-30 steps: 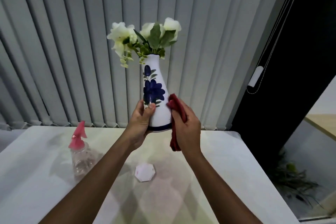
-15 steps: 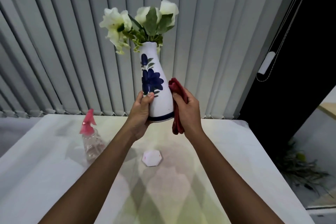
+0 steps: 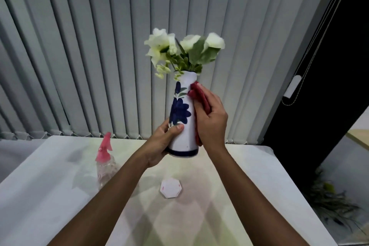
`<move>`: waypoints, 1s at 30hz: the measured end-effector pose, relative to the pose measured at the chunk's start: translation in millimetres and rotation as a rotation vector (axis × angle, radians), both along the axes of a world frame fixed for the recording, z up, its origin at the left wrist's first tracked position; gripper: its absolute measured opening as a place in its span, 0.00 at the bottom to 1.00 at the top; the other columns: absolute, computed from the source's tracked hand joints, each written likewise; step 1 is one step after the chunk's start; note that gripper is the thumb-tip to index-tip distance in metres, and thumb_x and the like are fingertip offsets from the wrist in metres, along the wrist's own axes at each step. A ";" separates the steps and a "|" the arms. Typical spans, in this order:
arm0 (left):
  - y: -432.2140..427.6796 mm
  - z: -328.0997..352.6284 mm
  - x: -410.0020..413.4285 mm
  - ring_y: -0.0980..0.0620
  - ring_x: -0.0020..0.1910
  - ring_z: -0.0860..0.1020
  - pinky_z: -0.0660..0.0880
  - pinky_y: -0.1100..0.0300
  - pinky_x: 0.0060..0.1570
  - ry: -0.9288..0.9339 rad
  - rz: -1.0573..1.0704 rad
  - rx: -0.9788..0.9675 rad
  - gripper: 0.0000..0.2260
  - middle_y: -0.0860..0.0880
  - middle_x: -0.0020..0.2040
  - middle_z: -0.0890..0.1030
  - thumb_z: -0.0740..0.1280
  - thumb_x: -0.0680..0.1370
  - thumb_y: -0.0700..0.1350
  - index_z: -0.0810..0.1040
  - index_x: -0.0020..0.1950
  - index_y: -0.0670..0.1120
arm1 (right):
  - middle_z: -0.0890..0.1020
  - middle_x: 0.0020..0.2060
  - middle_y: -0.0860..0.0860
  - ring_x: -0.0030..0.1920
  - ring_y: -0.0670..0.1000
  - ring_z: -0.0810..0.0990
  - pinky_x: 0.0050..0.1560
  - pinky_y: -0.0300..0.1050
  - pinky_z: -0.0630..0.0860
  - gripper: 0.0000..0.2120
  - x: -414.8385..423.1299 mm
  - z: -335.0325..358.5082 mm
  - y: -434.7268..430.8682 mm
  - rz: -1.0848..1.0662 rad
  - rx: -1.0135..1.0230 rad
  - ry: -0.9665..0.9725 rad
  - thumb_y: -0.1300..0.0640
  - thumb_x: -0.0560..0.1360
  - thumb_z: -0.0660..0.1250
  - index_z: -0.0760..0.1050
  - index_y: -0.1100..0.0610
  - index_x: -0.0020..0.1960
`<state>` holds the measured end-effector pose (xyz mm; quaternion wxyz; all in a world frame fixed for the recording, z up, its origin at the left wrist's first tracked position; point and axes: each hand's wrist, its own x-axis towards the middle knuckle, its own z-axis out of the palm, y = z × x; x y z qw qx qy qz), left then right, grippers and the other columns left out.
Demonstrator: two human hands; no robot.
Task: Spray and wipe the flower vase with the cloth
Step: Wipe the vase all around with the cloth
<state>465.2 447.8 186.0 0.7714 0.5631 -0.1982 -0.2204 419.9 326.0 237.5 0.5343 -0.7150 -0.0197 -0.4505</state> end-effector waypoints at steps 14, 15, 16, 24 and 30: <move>-3.5 17.6 23.6 0.50 0.51 0.81 0.77 0.46 0.56 0.038 0.042 -0.115 0.19 0.49 0.56 0.81 0.65 0.69 0.56 0.72 0.58 0.54 | 0.80 0.58 0.48 0.60 0.45 0.79 0.63 0.43 0.75 0.16 -6.7 -34.5 4.0 0.014 -0.002 0.011 0.60 0.76 0.67 0.78 0.45 0.60; -2.0 17.0 25.3 0.50 0.53 0.81 0.78 0.48 0.55 0.027 0.012 -0.105 0.21 0.50 0.58 0.81 0.65 0.69 0.57 0.71 0.61 0.54 | 0.79 0.58 0.49 0.61 0.45 0.78 0.63 0.41 0.74 0.17 -7.3 -41.5 4.0 -0.014 -0.050 -0.018 0.60 0.75 0.67 0.78 0.46 0.61; -1.3 15.5 26.2 0.50 0.53 0.82 0.80 0.51 0.53 0.012 -0.013 -0.099 0.22 0.51 0.57 0.82 0.66 0.69 0.56 0.71 0.62 0.55 | 0.79 0.59 0.50 0.61 0.45 0.78 0.62 0.40 0.74 0.17 -7.7 -46.3 3.8 -0.043 -0.099 -0.043 0.60 0.75 0.67 0.78 0.47 0.62; -6.0 9.7 28.7 0.50 0.55 0.80 0.75 0.51 0.58 -0.082 -0.122 -0.016 0.24 0.51 0.58 0.82 0.72 0.62 0.54 0.76 0.57 0.61 | 0.80 0.59 0.54 0.58 0.46 0.79 0.60 0.33 0.71 0.16 17.2 -1.9 -10.0 -0.185 -0.218 -0.128 0.58 0.75 0.69 0.79 0.55 0.62; -8.5 9.6 35.4 0.52 0.51 0.82 0.77 0.53 0.54 -0.092 -0.124 0.018 0.25 0.53 0.51 0.85 0.69 0.61 0.58 0.78 0.57 0.54 | 0.86 0.47 0.44 0.47 0.46 0.83 0.50 0.49 0.81 0.11 23.7 28.8 -7.3 0.005 0.179 0.074 0.54 0.76 0.68 0.80 0.43 0.57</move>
